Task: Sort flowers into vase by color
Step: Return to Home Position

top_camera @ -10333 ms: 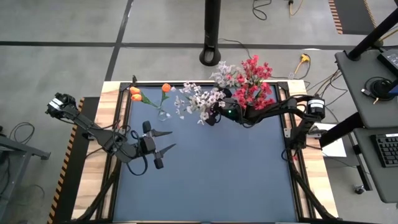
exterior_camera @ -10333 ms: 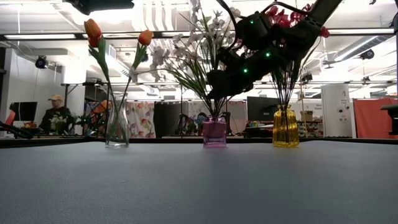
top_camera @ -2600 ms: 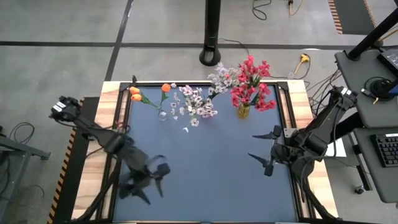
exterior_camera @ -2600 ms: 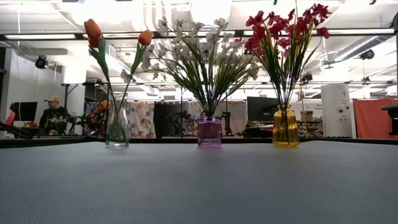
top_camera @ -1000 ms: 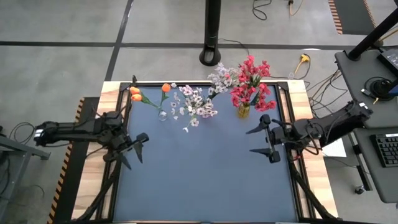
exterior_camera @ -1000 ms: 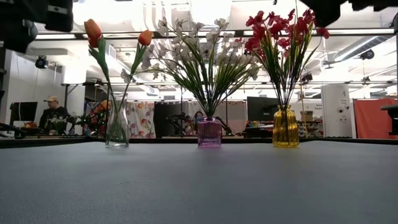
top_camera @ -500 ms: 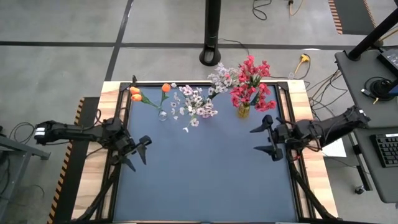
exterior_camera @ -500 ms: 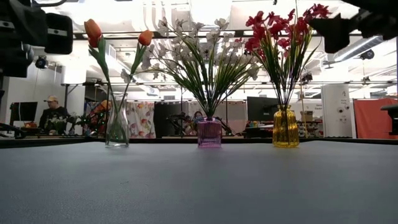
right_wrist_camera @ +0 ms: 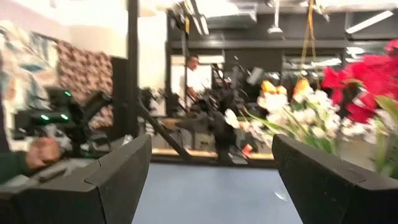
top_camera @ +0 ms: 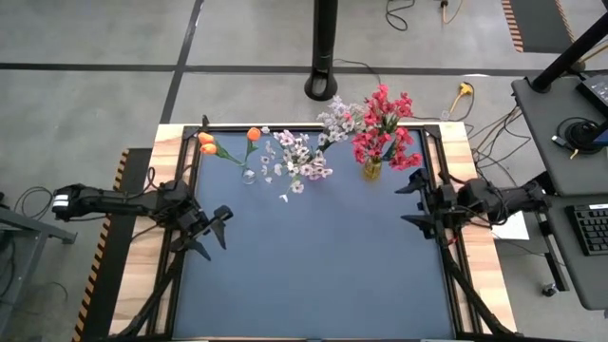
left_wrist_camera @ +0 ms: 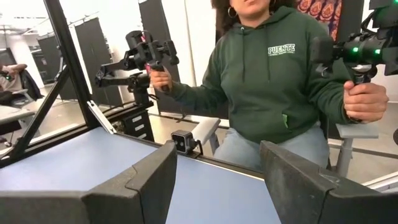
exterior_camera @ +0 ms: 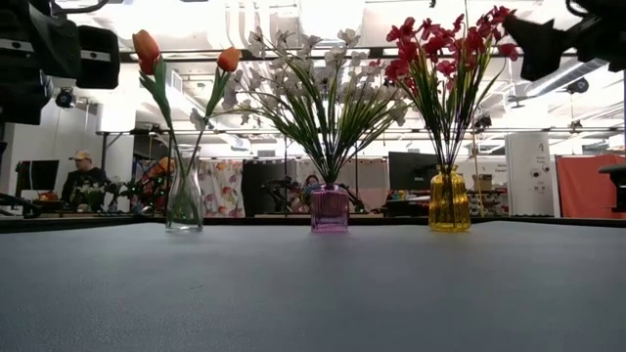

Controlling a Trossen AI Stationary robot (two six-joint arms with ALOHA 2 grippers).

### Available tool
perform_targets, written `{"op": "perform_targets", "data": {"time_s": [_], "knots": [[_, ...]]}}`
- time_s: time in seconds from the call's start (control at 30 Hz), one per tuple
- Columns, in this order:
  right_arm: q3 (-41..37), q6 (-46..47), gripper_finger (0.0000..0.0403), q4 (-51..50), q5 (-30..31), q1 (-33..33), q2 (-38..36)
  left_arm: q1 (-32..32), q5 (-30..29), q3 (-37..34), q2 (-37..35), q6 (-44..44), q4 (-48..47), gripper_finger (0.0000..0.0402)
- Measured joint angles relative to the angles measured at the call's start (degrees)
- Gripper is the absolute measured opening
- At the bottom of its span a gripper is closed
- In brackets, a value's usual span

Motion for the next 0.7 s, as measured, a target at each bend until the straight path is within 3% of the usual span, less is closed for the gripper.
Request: {"op": "perform_targets", "data": {"time_s": [0.33,0.53,0.7], "knots": [[0.94,-1.13,0.0325,-7.98,-1.27,-4.90,-0.55,0.00,0.02,-0.01,0.39,0.00,-1.01,0.0212],[-3.20,-4.46,0.0325,-1.32,-6.23,-6.27,-0.55,0.00,0.02,-0.02,0.44,0.07,-1.01,0.0212],[-3.67,-7.95,0.0325,-1.39,-8.00,-6.32,0.01,0.02,0.00,0.01,0.52,-0.07,-1.44,0.0212]]}}
